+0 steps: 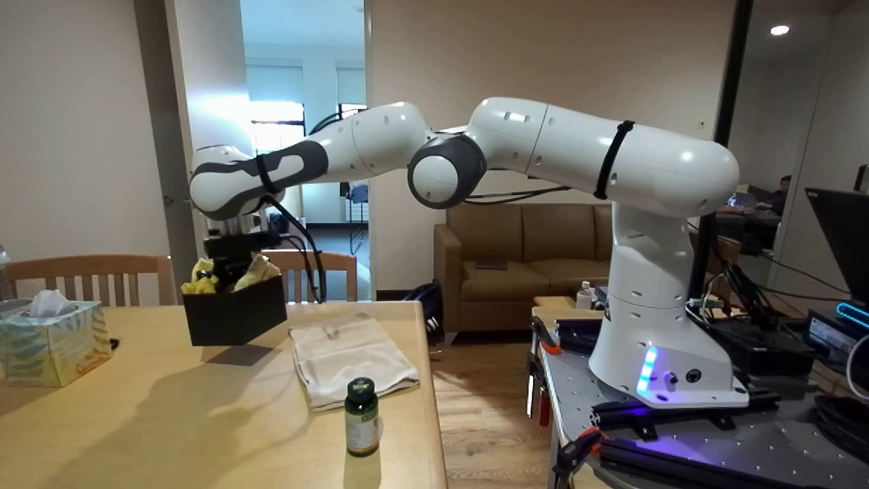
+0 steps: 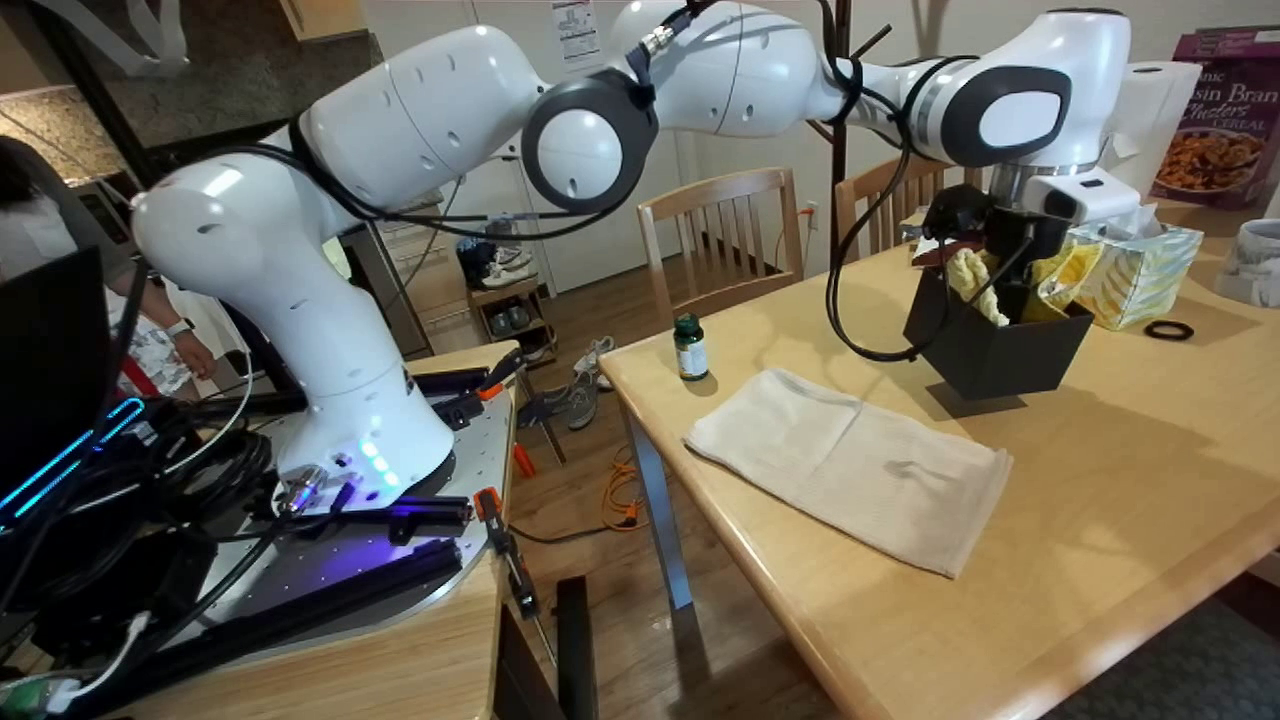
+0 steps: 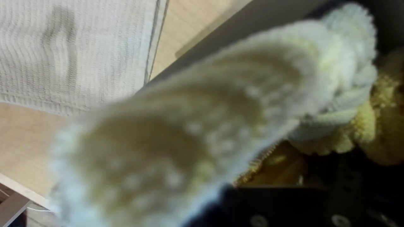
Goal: Pick up the yellow towel and place it in the black box.
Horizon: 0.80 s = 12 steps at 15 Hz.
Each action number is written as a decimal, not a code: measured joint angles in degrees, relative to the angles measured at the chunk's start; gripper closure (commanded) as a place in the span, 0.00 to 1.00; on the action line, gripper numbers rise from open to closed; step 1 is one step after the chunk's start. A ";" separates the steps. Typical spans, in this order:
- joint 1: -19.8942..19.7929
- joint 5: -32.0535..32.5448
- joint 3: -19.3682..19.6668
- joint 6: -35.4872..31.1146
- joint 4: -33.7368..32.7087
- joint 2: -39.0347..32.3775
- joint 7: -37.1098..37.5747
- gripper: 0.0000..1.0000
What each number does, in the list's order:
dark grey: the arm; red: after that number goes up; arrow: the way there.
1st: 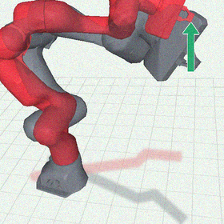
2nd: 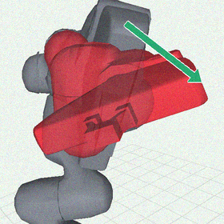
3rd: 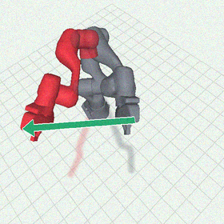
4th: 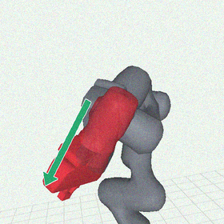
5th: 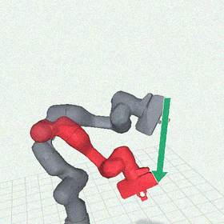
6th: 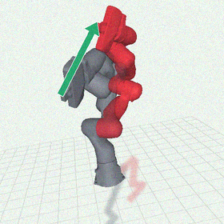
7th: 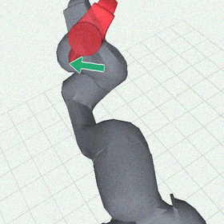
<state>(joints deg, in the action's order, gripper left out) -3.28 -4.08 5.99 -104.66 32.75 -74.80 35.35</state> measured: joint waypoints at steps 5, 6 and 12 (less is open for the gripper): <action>0.02 0.00 0.07 -0.02 0.00 0.02 0.00 0.33; 0.02 0.00 0.07 -0.02 0.00 0.02 0.00 0.33; 0.02 0.00 0.08 -0.02 0.00 0.02 0.00 0.33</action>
<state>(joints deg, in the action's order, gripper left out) -3.26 -4.08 6.07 -104.68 32.75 -74.78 35.35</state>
